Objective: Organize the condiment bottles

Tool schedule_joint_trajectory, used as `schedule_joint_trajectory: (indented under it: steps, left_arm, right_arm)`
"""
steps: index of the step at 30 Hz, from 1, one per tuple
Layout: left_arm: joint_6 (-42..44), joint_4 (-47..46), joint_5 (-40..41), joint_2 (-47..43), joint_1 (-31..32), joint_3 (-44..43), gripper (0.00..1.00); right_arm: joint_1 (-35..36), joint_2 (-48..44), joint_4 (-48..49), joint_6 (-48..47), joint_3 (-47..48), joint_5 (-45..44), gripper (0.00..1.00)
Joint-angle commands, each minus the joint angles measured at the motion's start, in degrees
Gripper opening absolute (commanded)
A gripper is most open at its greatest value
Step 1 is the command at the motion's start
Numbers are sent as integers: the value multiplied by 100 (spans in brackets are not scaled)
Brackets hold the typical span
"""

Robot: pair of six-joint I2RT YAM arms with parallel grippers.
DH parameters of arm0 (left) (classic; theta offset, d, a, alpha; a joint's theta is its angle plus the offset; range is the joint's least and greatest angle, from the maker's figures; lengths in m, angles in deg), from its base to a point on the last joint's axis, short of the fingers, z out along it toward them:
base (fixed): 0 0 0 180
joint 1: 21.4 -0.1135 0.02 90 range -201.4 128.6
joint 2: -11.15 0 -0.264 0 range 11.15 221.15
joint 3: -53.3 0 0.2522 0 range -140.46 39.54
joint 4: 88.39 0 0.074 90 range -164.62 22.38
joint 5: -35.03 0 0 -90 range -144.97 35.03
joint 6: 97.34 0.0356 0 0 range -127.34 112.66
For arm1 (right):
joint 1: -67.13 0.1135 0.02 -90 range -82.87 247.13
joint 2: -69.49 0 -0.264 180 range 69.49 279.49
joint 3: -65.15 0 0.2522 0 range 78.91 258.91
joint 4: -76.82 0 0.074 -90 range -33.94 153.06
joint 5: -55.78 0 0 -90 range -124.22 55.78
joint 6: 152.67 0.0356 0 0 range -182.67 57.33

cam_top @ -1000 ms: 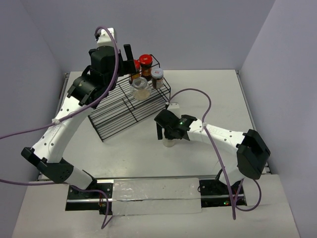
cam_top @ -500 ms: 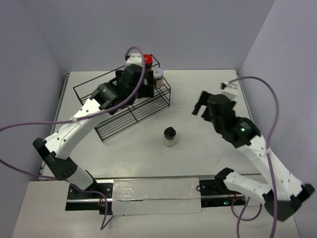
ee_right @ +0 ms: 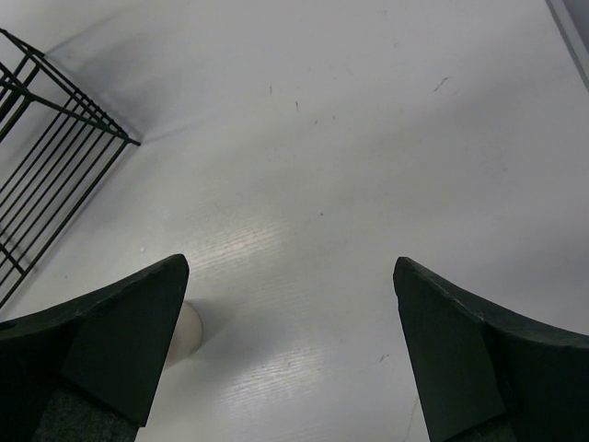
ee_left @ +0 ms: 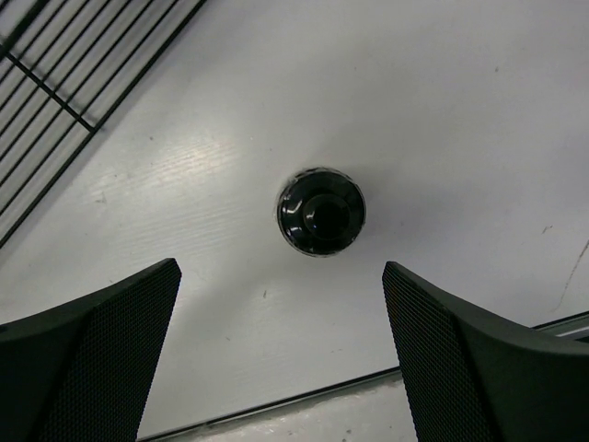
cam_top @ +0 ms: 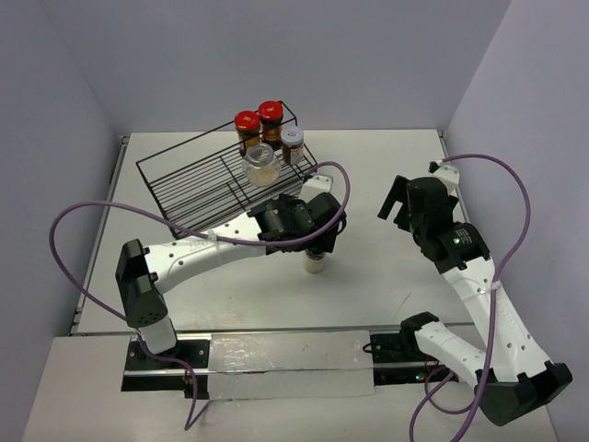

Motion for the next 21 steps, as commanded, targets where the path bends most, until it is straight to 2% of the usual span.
schedule_joint_trajectory:
  steps: [1, 11, 21]
  left_arm:
    - [-353, -267, -108, 167, 86, 97, 99]
    - [-338, -1110, -743, 340, 77, 769, 99]
    - [-344, -1099, -520, 863, -8, 590, 100]
  right_arm:
    - [-33, -94, 138, -97, -24, 96, 100]
    - [-30, -187, 138, -108, -192, 43, 100]
    - [-28, -220, 156, -98, -288, 101, 100]
